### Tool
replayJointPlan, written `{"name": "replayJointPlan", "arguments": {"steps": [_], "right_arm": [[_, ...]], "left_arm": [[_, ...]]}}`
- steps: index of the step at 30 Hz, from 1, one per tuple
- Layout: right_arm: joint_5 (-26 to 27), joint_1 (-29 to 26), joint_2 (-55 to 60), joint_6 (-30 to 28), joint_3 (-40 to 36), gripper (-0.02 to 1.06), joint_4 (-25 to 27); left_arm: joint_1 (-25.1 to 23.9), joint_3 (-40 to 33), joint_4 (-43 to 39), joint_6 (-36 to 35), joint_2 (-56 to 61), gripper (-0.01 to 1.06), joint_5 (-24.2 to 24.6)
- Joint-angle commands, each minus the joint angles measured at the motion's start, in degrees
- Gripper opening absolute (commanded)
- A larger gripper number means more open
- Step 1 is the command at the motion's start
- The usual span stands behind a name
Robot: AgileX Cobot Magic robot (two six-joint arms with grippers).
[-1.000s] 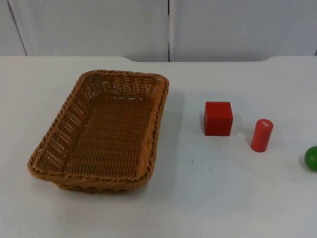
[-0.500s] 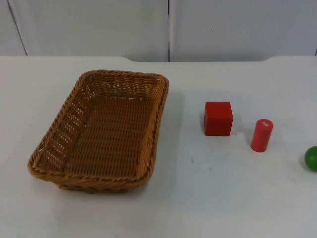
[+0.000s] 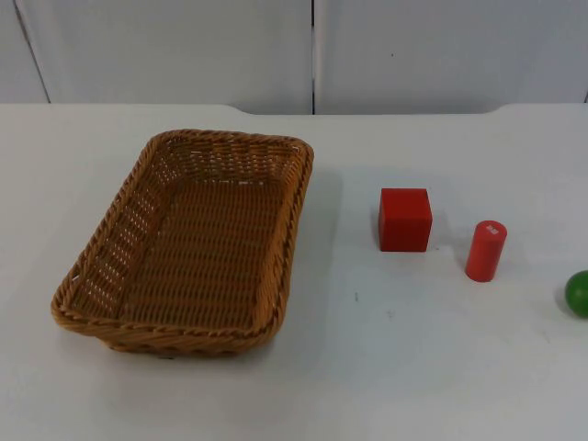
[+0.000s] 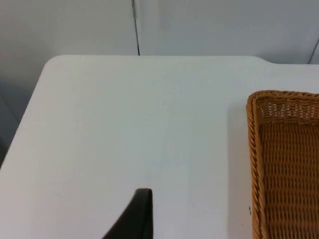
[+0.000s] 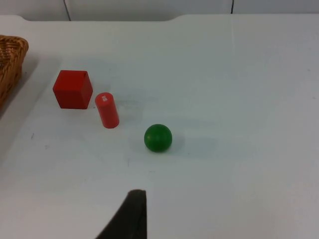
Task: Pick up the basket with the left hand and place the object to the left of the red cylinder into the basket with the right hand.
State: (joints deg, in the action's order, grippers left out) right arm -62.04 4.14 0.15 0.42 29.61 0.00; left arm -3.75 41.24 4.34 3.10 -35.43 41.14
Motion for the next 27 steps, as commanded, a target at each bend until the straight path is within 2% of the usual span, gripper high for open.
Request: {"name": "replayJointPlan", "arguments": {"steps": [1,4,8,20,27], "right_arm": [[0.2,-0.1,-0.1,-0.1,-0.1,1.05,0.0],[0.2,-0.1,-0.1,-0.1,-0.1,1.05,0.0],[0.2,-0.1,-0.1,-0.1,-0.1,1.05,0.0],[0.2,-0.1,-0.1,-0.1,-0.1,1.05,0.0],[0.2,-0.1,-0.1,-0.1,-0.1,1.05,0.0]], "left_arm": [[-0.2,0.3,2.0,0.6,-1.8,1.05,-1.9],[-0.2,0.3,5.4,3.2,-4.4,1.05,-3.4],[-0.2,3.7,16.3,12.2,-12.6,1.05,-4.5],[-0.2,14.6,19.5,18.1,-29.0,1.05,-3.8],[-0.2,16.9,23.7,22.3,-34.1,1.05,-3.8]]}}
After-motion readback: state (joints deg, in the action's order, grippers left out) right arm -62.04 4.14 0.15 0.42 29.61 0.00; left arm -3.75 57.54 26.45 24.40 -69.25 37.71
